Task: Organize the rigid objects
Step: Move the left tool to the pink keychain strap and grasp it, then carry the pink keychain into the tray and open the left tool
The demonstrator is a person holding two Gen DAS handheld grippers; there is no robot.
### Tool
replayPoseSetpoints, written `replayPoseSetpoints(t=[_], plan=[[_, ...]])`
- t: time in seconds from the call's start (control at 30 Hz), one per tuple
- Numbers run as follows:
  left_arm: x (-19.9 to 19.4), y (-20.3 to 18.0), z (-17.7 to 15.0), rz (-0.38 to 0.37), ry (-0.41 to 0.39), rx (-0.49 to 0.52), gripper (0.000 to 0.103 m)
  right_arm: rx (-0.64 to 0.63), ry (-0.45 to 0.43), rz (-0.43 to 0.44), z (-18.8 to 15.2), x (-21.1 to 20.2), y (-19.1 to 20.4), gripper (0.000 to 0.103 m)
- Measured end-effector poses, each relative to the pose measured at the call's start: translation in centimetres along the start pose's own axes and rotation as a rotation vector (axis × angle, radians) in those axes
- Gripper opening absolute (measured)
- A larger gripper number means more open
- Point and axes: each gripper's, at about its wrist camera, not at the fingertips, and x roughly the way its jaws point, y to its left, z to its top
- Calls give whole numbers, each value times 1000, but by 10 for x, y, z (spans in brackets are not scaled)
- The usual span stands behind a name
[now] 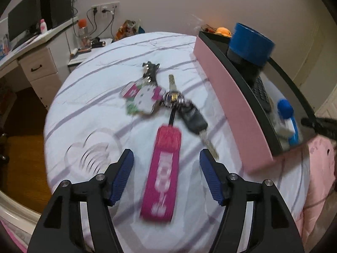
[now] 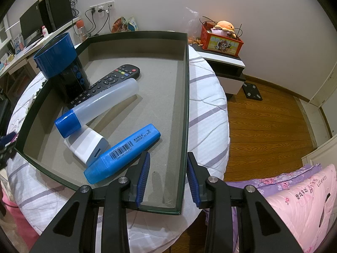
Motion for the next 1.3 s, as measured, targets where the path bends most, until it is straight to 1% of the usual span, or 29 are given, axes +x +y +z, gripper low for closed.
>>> replayPoseSetpoints(t=[0.07,0.13,0.2,0.23,0.3,0.37,0.4,0.43,0.47,0.5,0.57,0.67,0.7,0.77,0.8,0.83,0.93,1.07,1.17,1.23,1.3], plan=[[11,-3,10,4,5,-15,70,-1,-1,0,0,0,0,36],[17,-6,20,-13,0,-42,79,0,-1,0,0,0,0,36],[21,-10,24,-28,4,-54,80,-1,0,0,0,0,-1,36],[23,-13,27,-36,0,-53,83,-2,0,0,0,0,0,36],[31,-14,30,-9,0,-56,83,-1,0,-1,1,0,1,37],[35,-14,33,6,-17,-61,82,-3,0,-2,1,0,1,37],[35,-14,33,21,-18,-57,77,-6,0,-6,1,0,2,37],[36,-16,33,52,-15,-31,72,-6,1,-5,1,0,1,37],[37,-18,33,74,-20,-6,69,-7,0,-4,1,0,1,37],[37,-20,32,86,-22,11,65,-4,0,-2,2,0,0,37],[34,-19,29,80,-35,24,53,-5,1,-3,3,0,2,37],[28,-10,27,66,-41,3,26,-5,2,-8,3,0,2,37],[26,-6,26,64,-42,-8,23,-6,3,-10,3,0,3,37],[21,4,24,14,-38,-54,23,-6,4,-10,3,0,3,37],[18,5,21,3,-38,-62,23,-6,3,-11,3,0,4,37],[15,5,19,6,-44,-62,23,-5,4,-10,3,0,4,37],[15,3,14,6,-29,-47,23,-5,4,-11,3,0,4,37],[23,2,19,16,-41,-64,25,-6,6,-20,3,1,6,37],[25,-2,22,33,-47,-48,24,-7,8,-19,4,1,6,37],[22,-4,21,45,-59,-48,23,-9,9,-19,4,1,6,37],[15,-5,18,37,-78,-53,23,-6,8,-15,4,1,5,37]])
